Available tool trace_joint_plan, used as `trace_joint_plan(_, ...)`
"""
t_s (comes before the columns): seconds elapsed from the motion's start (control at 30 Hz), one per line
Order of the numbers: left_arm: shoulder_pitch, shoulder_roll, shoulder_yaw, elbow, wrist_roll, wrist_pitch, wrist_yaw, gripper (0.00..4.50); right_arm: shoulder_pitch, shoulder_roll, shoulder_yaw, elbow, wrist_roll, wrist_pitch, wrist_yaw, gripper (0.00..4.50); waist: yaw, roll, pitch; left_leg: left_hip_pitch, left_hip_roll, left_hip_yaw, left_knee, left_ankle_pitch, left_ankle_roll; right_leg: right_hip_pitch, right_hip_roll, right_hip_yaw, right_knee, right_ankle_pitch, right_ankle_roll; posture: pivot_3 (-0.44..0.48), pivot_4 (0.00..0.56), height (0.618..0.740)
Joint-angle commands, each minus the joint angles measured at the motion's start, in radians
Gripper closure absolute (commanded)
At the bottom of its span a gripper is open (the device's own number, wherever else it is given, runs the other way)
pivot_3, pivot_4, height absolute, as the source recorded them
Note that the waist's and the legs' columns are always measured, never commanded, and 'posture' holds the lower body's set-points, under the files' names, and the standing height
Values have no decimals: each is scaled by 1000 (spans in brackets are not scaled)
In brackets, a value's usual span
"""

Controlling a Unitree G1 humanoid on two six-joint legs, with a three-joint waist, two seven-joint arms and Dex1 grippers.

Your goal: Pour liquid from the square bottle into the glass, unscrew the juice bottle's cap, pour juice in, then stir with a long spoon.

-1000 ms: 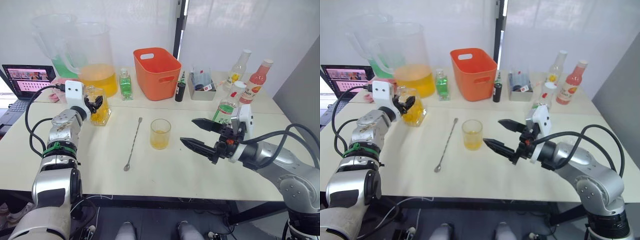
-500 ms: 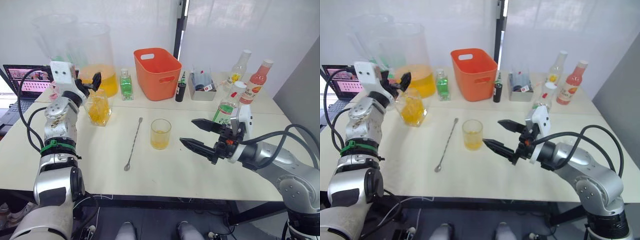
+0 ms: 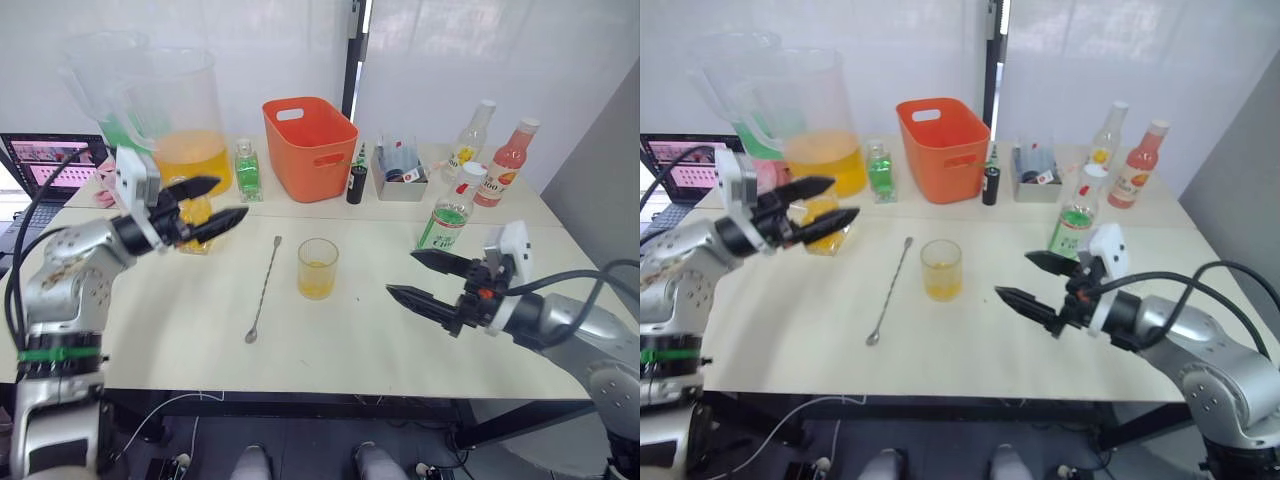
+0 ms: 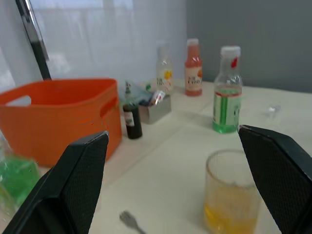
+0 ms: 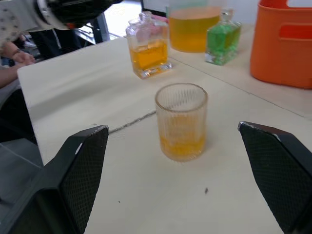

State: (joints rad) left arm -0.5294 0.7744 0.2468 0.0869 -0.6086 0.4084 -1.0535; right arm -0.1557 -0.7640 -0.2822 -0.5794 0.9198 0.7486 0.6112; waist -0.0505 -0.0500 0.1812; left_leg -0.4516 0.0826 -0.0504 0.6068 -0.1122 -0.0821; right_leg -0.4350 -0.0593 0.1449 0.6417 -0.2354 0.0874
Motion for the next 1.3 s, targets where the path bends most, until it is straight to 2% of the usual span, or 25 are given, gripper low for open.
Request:
trace_joint_plan(0.03,75,39,56,8,19,-31,-22,27,97,14,-103,-14,4,-34,6,0,3,0,0,1,0,0,0,0,0,0,0,0,0,0,0,0,150,740)
trace_joint_plan(0.2,216,55,87,90,63,-119,-66,27,315,63,-199,60,-124,-170,52,0,7,0,0,7,0,0,0,-1,-1,8,-1,0,-4,-1,-1,0,150,740)
trace_joint_plan(0.3,288,61,110,161,96,-194,-88,27,456,80,-286,118,-184,-250,115,0,6,1,0,10,0,1,-1,-5,-8,13,-1,0,-11,0,-3,0,150,740)
trace_joint_plan(0.43,313,71,117,246,125,-270,-119,27,573,104,-374,161,-198,-313,171,0,4,0,-1,10,1,2,-2,-6,-9,12,-2,0,-12,0,-3,0,150,740)
trace_joint_plan(0.57,274,73,99,317,136,-298,-151,27,643,127,-430,202,-216,-364,205,0,1,0,-1,11,1,2,-2,-7,-10,12,-2,-1,-13,1,-4,0,150,740)
trace_joint_plan(0.8,196,56,49,326,141,-289,-205,27,693,173,-431,184,-231,-402,212,0,-3,1,-1,11,1,2,-2,-7,-11,12,-2,-1,-15,1,-4,0,150,740)
trace_joint_plan(1.0,95,26,-23,229,94,-222,-295,27,746,253,-409,92,-236,-417,168,0,1,1,-1,11,1,2,-4,-7,-11,12,-2,-1,-15,1,-4,0,150,740)
trace_joint_plan(1.13,-4,-18,-65,266,102,-208,-312,27,779,323,-392,3,-242,-425,101,0,2,2,-1,11,1,2,-4,-7,-11,13,-2,-1,-15,1,-4,0,150,740)
trace_joint_plan(1.3,-37,-45,-82,289,118,-221,-318,27,781,359,-389,-35,-250,-439,45,0,-8,3,-2,11,1,2,-4,-7,-10,13,-2,-1,-15,1,-4,0,150,740)
